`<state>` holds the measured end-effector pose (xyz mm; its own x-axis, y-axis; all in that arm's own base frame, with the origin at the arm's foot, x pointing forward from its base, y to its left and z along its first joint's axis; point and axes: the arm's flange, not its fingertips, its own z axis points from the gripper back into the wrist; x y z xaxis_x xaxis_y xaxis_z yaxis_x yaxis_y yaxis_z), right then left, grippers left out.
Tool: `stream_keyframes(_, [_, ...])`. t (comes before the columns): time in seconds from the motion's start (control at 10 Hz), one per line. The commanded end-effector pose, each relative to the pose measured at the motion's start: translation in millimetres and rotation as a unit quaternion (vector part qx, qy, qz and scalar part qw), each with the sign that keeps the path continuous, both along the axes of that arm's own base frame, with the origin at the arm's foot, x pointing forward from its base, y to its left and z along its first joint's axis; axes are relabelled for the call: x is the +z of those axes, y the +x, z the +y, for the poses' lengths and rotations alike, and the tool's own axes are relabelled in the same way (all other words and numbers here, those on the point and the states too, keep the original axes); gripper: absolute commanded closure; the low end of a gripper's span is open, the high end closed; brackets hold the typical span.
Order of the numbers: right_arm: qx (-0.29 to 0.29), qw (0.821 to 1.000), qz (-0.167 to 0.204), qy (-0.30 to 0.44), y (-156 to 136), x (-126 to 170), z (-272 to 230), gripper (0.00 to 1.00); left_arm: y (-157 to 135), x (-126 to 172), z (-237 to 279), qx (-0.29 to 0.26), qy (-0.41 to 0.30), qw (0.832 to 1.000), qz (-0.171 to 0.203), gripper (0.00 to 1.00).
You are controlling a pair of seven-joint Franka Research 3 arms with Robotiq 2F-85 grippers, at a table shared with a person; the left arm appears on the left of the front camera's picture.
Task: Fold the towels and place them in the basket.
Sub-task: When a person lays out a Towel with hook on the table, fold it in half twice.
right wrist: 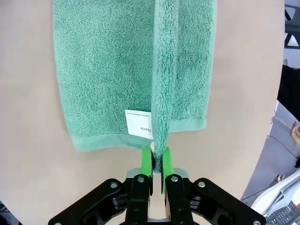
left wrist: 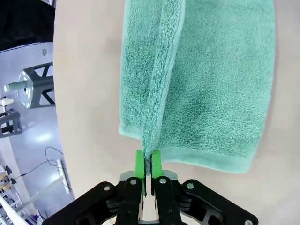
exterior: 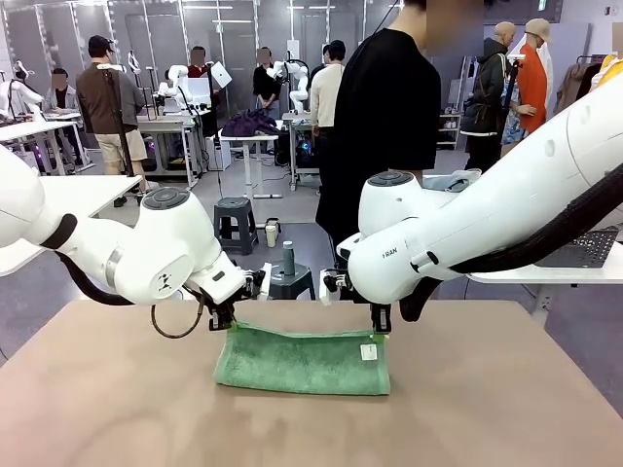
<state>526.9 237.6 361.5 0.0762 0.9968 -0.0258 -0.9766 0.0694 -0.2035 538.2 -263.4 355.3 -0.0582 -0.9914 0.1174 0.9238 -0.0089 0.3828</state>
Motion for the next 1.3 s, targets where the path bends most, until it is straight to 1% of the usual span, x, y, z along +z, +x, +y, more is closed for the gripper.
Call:
stream_keyframes(0.0, [-0.003, 1.0, 0.003, 0.002, -1.3, -0.2, -1.9, 0.89, 0.4, 0.6, 1.8, 0.0, -0.001, 1.0, 0.003, 0.93])
stream_keyframes(0.2, [0.0, 1.0, 0.0, 0.0, 0.0, 0.0, 0.0, 0.89, -0.2, -0.3, -0.3, 0.0, 0.0, 1.0, 0.0, 0.93])
stream_keyframes(0.3, [0.005, 1.0, -0.006, 0.003, 7.7, -4.2, -0.3, 0.89, 5.4, -3.0, -0.9, -0.01, 0.0, 1.0, -0.014, 0.93])
stream_keyframes(0.4, [0.001, 1.0, -0.013, 0.012, 12.8, -9.2, 0.5, 0.89, 11.4, -5.1, -1.4, -0.009, -0.006, 1.0, -0.028, 0.93])
stream_keyframes(0.5, [0.007, 1.0, -0.025, 0.015, 16.1, -13.6, 2.1, 0.89, 14.4, -7.9, -3.3, -0.015, -0.016, 0.999, -0.035, 0.93])
stream_keyframes(0.6, [-0.003, 0.999, -0.03, 0.017, 21.1, -18.0, 2.8, 0.89, 17.7, -9.5, -4.4, -0.019, -0.029, 0.998, -0.047, 0.93])
stream_keyframes(0.7, [-0.005, 0.999, -0.033, 0.022, 22.6, -19.0, 3.3, 0.6, 18.1, -10.7, -5.2, -0.02, -0.03, 0.998, -0.047, 0.45])
stream_keyframes(0.8, [-0.007, 0.999, -0.039, 0.014, 22.2, -18.5, 0.5, 0.48, 16.0, -6.8, -3.7, -0.025, -0.029, 0.998, -0.053, 0.45])
stream_keyframes(0.9, [-0.01, 0.999, -0.036, 0.012, 20.7, -16.8, -3.3, 0.18, 13.3, -1.4, -0.3, -0.019, -0.032, 0.998, -0.054, 0.0])
stream_keyframes(1.0, [-0.017, 0.999, -0.039, 0.012, 19.3, -13.2, -7.6, 0.07, 10.3, 3.2, 3.1, -0.015, -0.025, 0.998, -0.059, 0.43])
stream_keyframes(1.1, [-0.022, 0.999, -0.043, 0.013, 17.6, -9.5, -12.7, 0.0, 6.0, 6.8, 4.4, -0.014, -0.004, 0.998, -0.055, 0.0])
stream_keyframes(1.2, [-0.026, 0.998, -0.046, 0.016, 16.0, -6.0, -15.8, 0.0, 2.1, 10.6, 4.7, -0.014, -0.01, 0.998, -0.052, 0.0])
